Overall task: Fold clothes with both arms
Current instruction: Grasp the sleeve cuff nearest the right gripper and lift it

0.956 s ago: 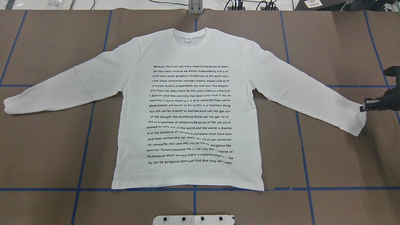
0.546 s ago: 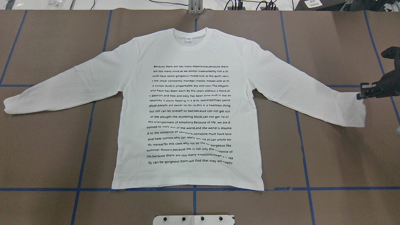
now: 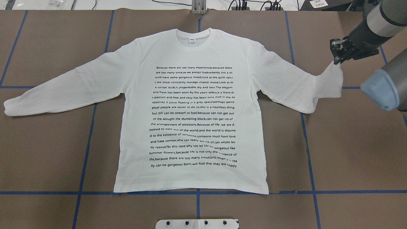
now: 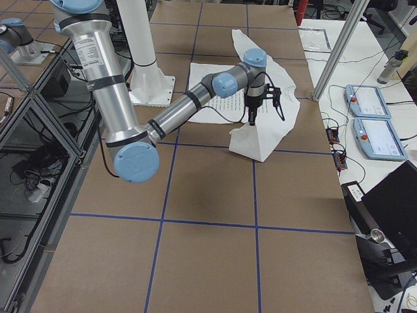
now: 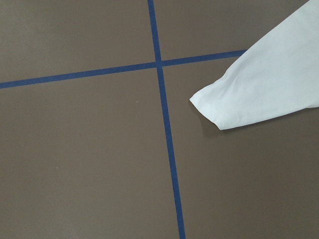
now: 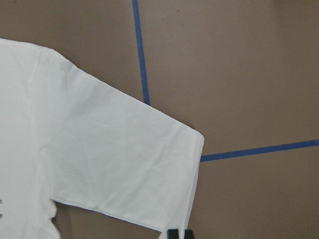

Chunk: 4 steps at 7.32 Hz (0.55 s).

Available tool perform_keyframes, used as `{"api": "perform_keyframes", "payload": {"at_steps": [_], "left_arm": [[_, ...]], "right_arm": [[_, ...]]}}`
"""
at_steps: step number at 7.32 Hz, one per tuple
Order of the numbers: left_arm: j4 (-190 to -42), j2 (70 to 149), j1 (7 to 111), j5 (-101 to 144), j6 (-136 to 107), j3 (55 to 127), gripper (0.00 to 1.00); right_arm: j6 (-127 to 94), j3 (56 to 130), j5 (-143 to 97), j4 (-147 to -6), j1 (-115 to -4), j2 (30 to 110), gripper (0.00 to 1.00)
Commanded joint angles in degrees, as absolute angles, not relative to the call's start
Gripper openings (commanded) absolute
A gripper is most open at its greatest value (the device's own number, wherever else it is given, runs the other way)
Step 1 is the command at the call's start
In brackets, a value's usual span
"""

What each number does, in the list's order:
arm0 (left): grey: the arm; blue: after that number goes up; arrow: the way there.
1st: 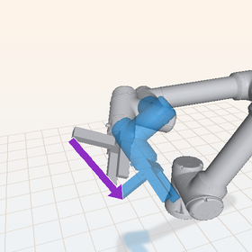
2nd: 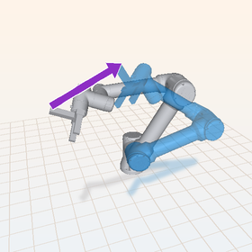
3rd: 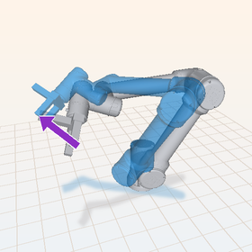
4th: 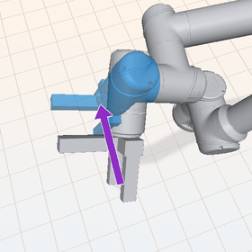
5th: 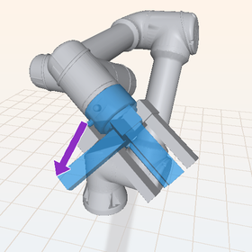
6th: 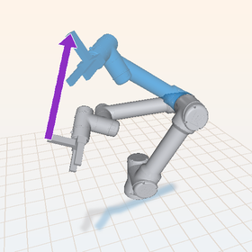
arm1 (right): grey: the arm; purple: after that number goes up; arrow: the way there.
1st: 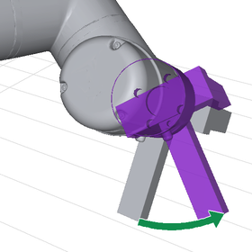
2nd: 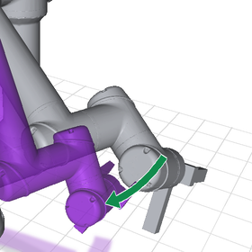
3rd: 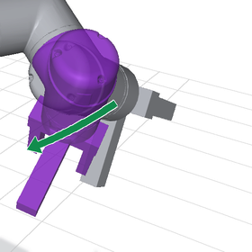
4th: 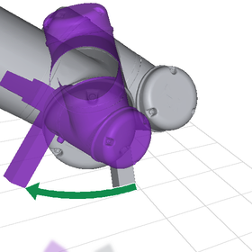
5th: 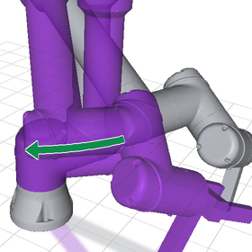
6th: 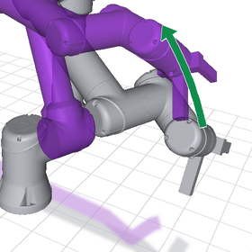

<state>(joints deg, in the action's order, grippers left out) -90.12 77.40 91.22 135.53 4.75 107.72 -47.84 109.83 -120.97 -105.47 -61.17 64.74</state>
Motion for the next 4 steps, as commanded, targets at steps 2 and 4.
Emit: {"api": "perform_keyframes", "payload": {"at_steps": [2, 4], "left_arm": [[-90.2, 77.3, 91.1, 135.5, 4.7, 107.4, 1.00], [-90.3, 77.3, 91.1, 135.5, 4.7, 107.3, 1.00]], "right_arm": [[-55.4, 102.9, -115.4, -113.6, -54.2, 45.7, 0.00], [-57.5, 90.9, -113.9, -113.4, -51.5, 33.2, 0.00]]}}
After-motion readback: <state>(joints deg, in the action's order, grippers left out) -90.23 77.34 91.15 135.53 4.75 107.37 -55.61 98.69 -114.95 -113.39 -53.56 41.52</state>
